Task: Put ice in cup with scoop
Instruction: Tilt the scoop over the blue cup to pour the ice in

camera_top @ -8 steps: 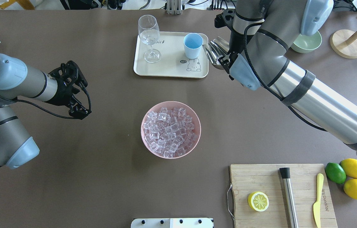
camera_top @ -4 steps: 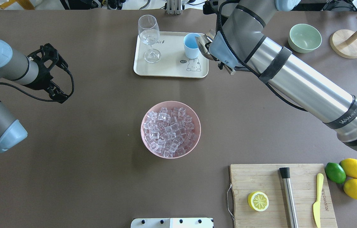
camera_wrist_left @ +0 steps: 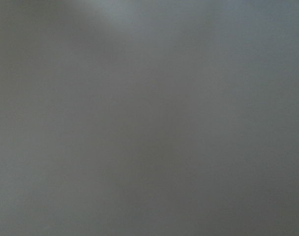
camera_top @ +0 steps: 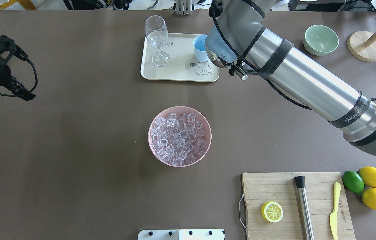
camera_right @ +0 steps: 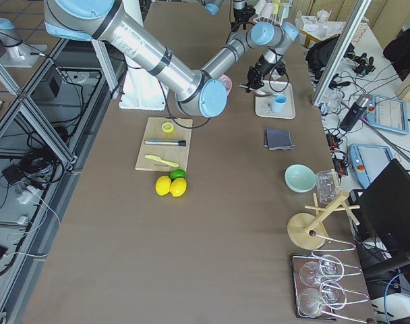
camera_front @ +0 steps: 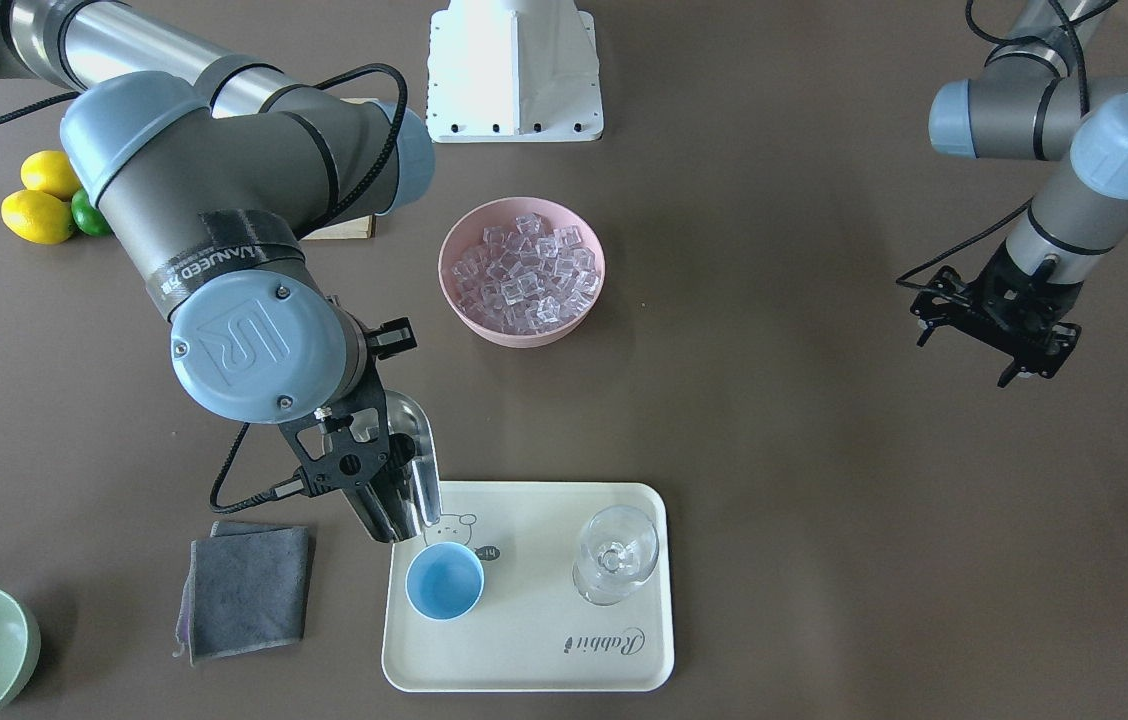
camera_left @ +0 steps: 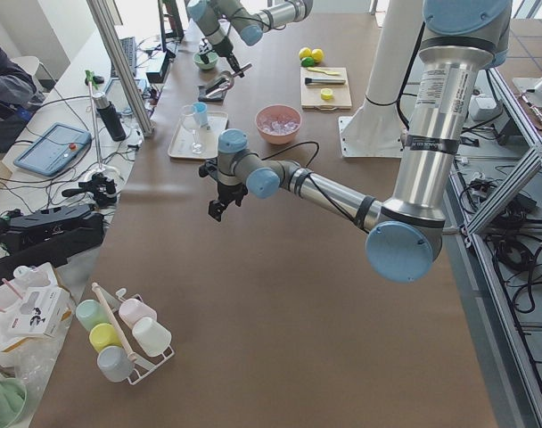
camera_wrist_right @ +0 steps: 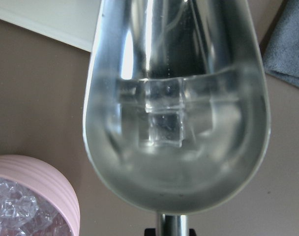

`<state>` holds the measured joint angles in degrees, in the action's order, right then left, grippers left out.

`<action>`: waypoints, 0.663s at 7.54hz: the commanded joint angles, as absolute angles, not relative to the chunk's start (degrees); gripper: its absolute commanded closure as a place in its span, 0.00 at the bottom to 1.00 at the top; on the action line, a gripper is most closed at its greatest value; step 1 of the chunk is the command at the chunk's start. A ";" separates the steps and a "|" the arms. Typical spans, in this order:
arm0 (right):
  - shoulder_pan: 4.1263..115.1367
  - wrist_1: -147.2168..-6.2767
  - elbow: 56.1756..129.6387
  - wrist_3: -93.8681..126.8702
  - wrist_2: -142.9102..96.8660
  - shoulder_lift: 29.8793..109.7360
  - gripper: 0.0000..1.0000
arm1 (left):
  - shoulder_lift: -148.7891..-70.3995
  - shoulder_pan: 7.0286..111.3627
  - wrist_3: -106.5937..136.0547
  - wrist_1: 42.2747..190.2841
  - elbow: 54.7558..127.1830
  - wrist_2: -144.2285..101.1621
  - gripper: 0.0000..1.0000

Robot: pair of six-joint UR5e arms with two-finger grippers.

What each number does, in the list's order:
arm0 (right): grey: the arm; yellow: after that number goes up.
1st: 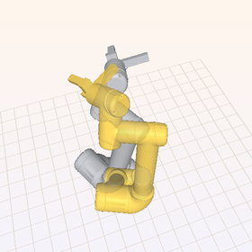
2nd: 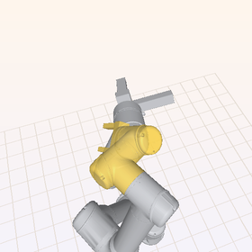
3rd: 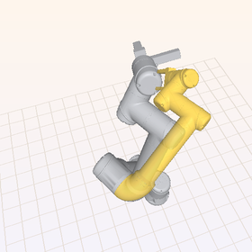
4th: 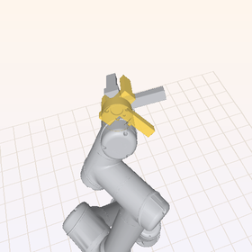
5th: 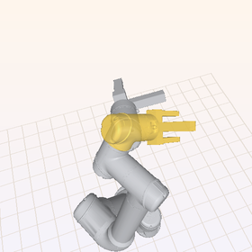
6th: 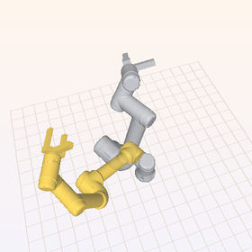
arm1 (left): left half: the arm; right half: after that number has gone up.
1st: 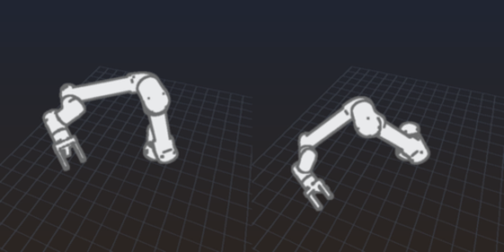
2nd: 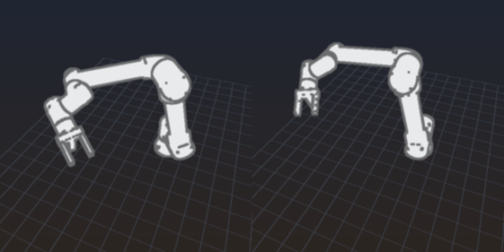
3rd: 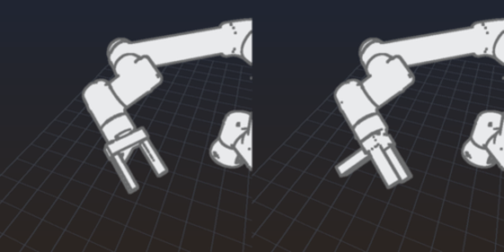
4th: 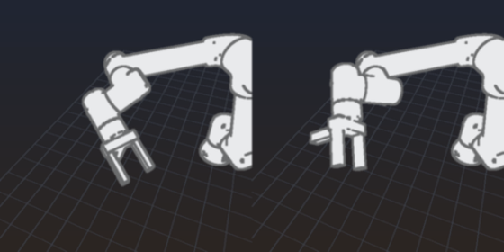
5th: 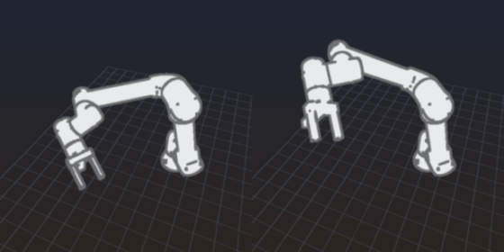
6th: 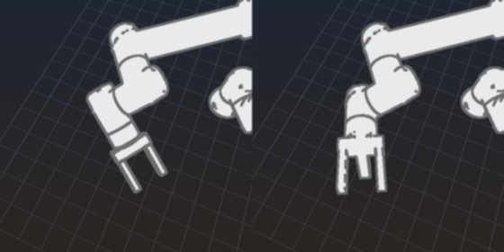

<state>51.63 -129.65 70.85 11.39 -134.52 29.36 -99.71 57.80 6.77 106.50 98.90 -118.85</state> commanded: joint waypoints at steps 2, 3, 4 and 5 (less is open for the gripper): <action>51.50 -133.59 64.81 7.83 -134.65 24.89 1.00 | -93.78 68.35 6.77 104.25 93.54 -131.00 0.02; 51.50 -133.59 62.25 7.13 -134.65 23.39 1.00 | -93.61 71.16 6.77 103.54 91.34 -133.65 0.02; 51.50 -133.51 59.62 6.42 -134.56 21.90 1.00 | -93.26 73.63 6.85 102.14 91.58 -133.94 0.02; 51.50 -133.51 58.28 5.89 -134.47 21.01 1.00 | -92.12 76.26 7.03 101.08 91.67 -134.82 0.02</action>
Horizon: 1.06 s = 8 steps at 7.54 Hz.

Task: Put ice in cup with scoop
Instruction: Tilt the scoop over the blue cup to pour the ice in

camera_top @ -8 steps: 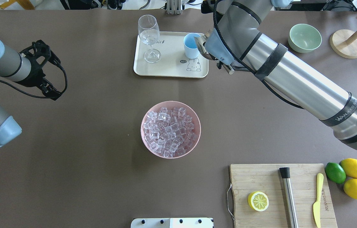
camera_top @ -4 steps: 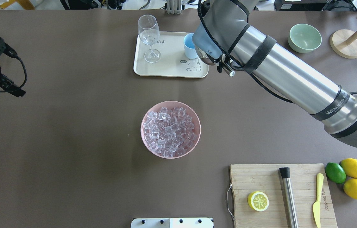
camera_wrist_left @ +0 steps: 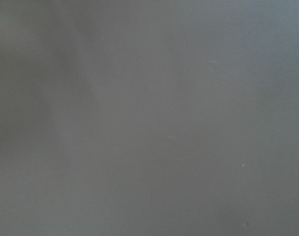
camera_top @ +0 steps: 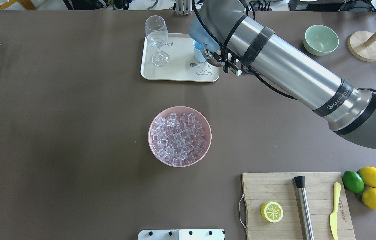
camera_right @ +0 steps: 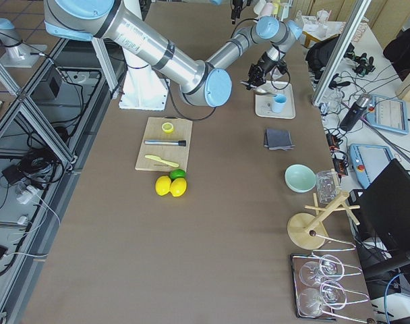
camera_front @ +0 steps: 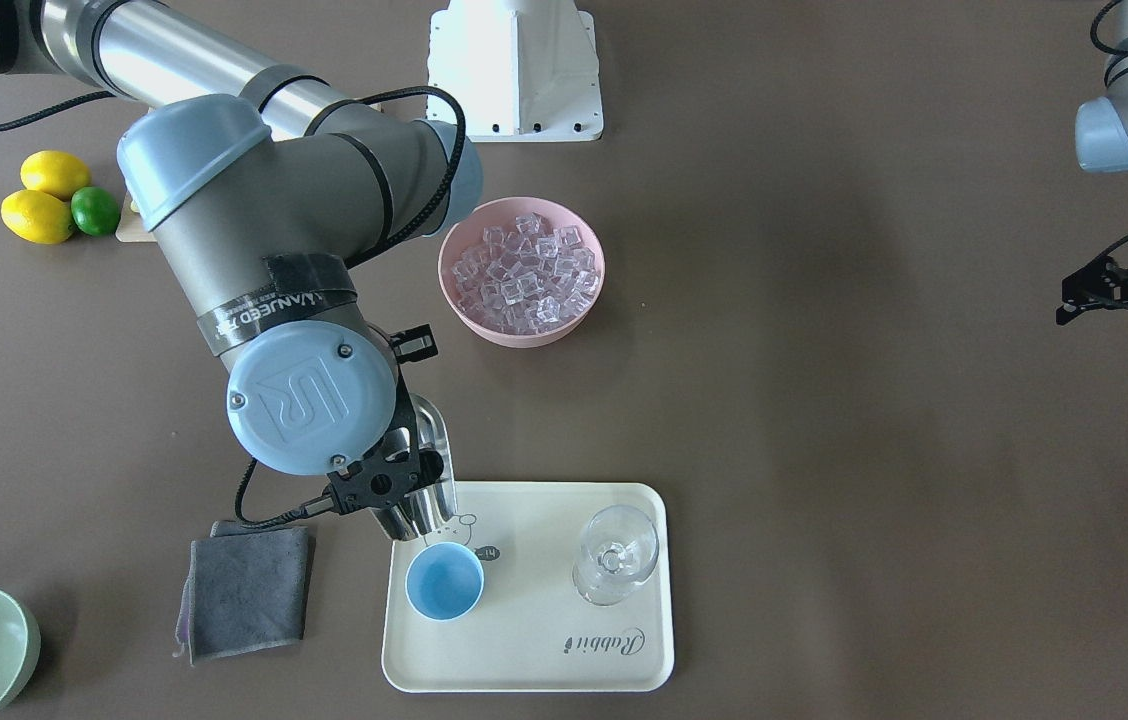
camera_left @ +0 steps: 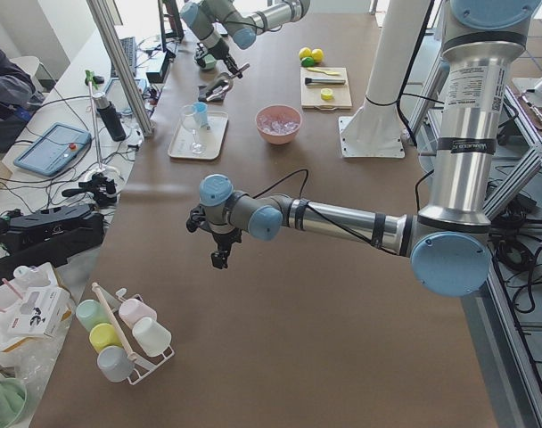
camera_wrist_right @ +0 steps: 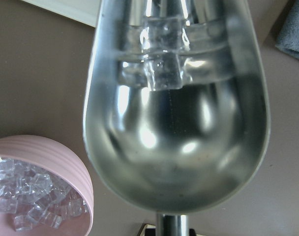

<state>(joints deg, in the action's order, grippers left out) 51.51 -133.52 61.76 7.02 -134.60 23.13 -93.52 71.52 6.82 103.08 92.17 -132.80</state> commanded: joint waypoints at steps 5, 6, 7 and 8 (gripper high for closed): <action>51.50 -133.51 51.42 4.31 -133.42 16.97 1.00 | -86.59 83.73 7.38 101.07 91.06 -135.97 0.02; 51.50 -133.51 51.50 4.31 -133.33 16.96 1.00 | -85.35 86.54 7.38 100.99 90.97 -135.88 0.02; 51.50 -133.42 52.20 4.31 -133.33 17.31 1.00 | -84.47 89.62 7.30 100.99 90.88 -135.88 0.02; 51.76 -133.50 55.34 4.39 -133.24 19.05 1.00 | -83.94 91.30 7.29 100.99 90.18 -135.97 0.02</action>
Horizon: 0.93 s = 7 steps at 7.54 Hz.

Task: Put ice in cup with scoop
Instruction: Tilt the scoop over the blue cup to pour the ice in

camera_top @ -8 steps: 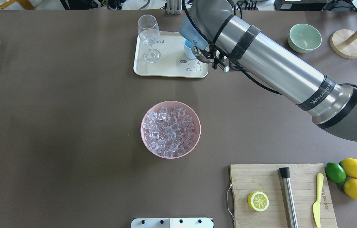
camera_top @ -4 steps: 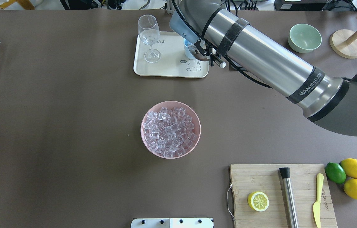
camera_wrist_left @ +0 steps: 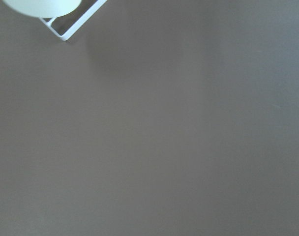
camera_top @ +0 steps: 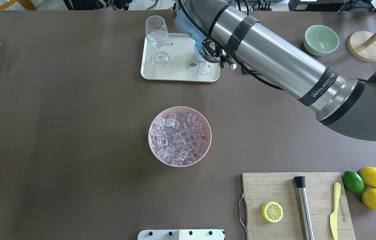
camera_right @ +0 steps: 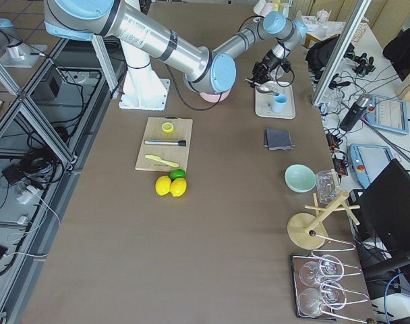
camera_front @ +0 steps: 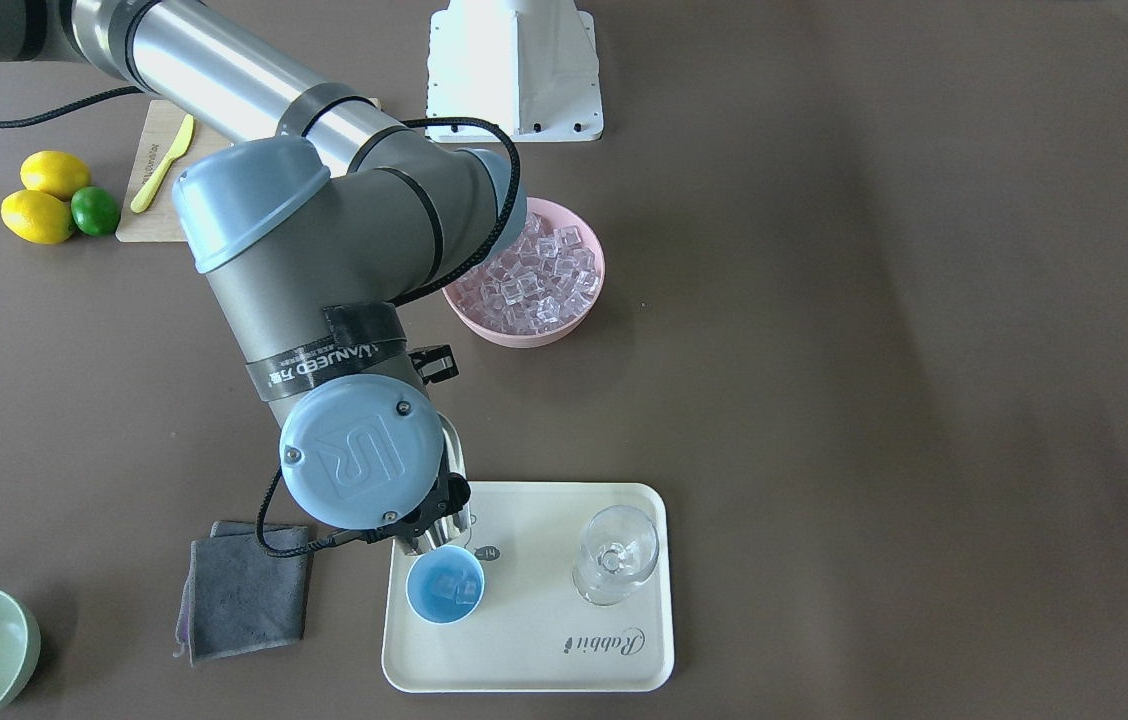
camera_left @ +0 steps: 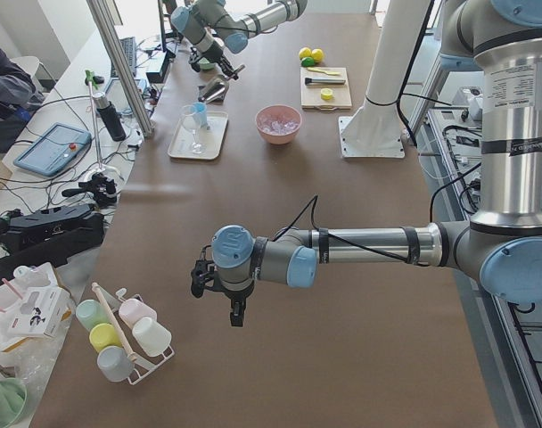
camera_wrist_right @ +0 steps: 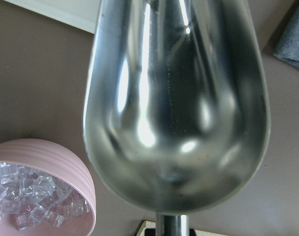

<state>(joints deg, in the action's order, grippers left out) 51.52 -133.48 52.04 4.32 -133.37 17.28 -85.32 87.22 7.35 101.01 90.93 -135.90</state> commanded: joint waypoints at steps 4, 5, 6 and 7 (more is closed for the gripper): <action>56.33 -139.82 80.34 6.32 -132.81 33.70 1.00 | -83.76 93.78 7.29 101.07 88.60 -135.88 0.02; 57.90 -139.83 87.29 6.33 -132.45 39.75 1.00 | -83.76 93.78 7.38 101.16 88.59 -135.70 0.02; 58.79 -139.75 94.32 6.50 -132.36 46.51 1.00 | -83.76 93.78 7.38 101.08 88.42 -135.53 0.02; 58.89 -139.31 99.18 8.77 -132.36 51.63 1.00 | -83.76 93.78 7.38 101.07 88.33 -135.53 0.02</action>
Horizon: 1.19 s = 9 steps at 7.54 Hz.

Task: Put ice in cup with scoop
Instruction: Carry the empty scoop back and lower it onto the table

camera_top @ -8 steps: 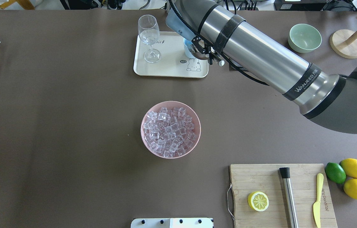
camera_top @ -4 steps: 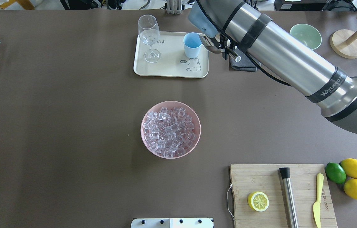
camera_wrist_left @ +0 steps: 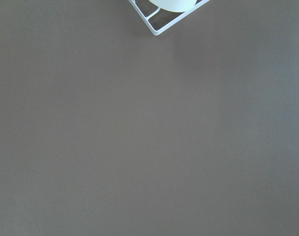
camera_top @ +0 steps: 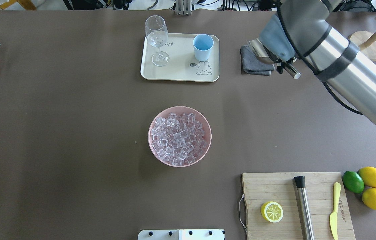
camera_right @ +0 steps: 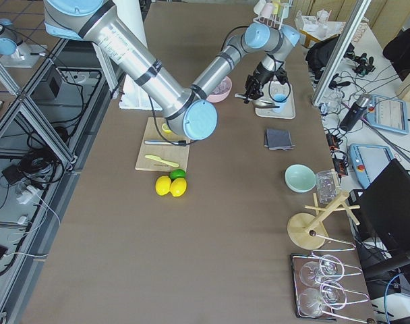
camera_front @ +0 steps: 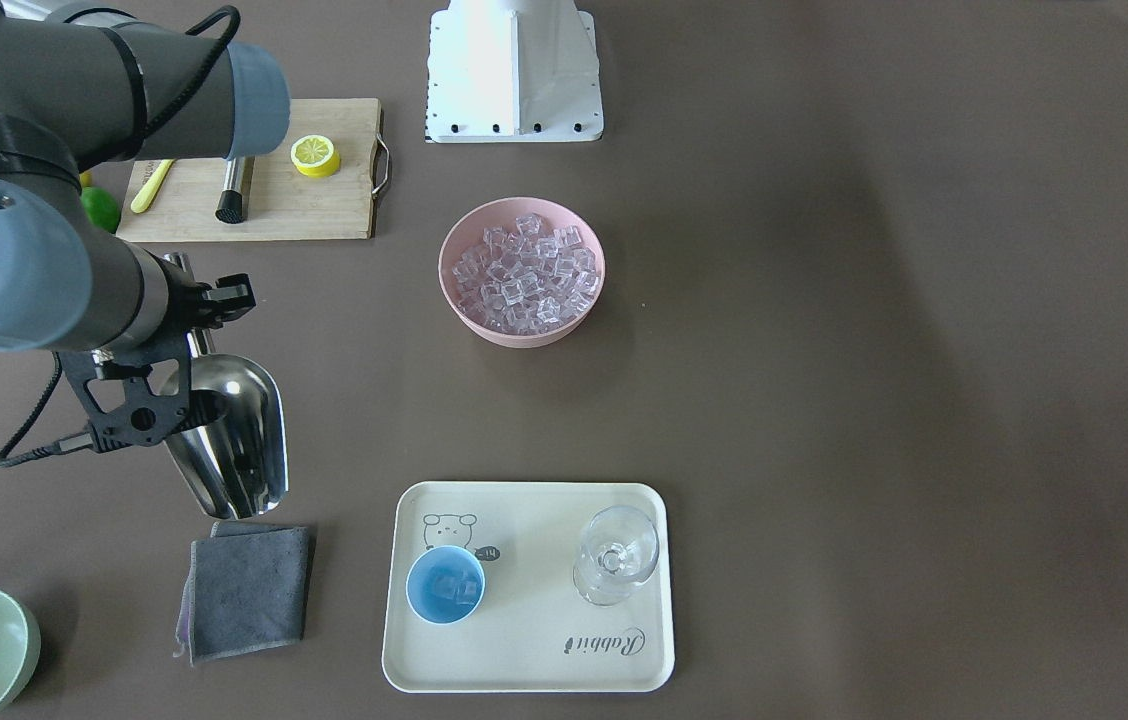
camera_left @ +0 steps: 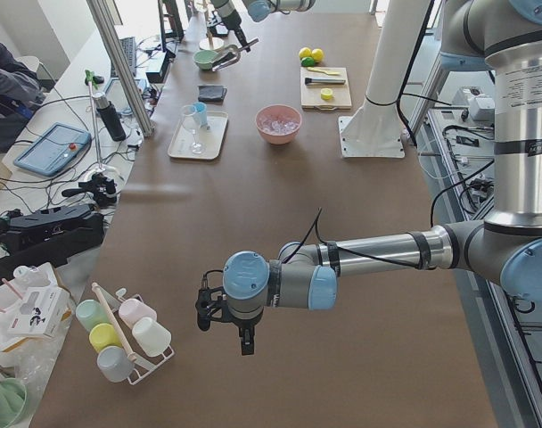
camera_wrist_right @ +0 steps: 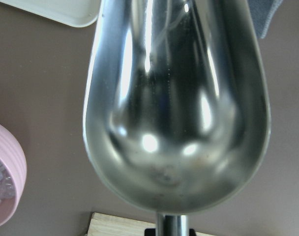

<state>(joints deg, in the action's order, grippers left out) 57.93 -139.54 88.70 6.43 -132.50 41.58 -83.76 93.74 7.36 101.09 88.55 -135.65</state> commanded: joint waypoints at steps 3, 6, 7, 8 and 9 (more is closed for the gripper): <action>58.97 -131.70 106.68 17.28 -132.36 64.47 1.00 | -83.85 93.78 7.38 101.42 88.51 -135.97 0.02; 58.45 -118.60 106.26 29.41 -132.89 71.52 1.00 | -83.85 93.87 7.47 101.25 88.51 -136.05 0.02; 57.93 -114.91 106.17 32.14 -133.33 74.07 1.00 | -83.85 93.87 7.47 101.08 88.51 -135.97 0.02; 57.14 -110.44 105.65 34.87 -134.29 76.53 1.00 | -83.85 93.78 7.47 101.07 88.51 -136.05 0.02; 55.48 -106.91 105.21 34.98 -134.82 78.81 1.00 | -83.85 93.87 7.56 100.99 88.51 -135.97 0.02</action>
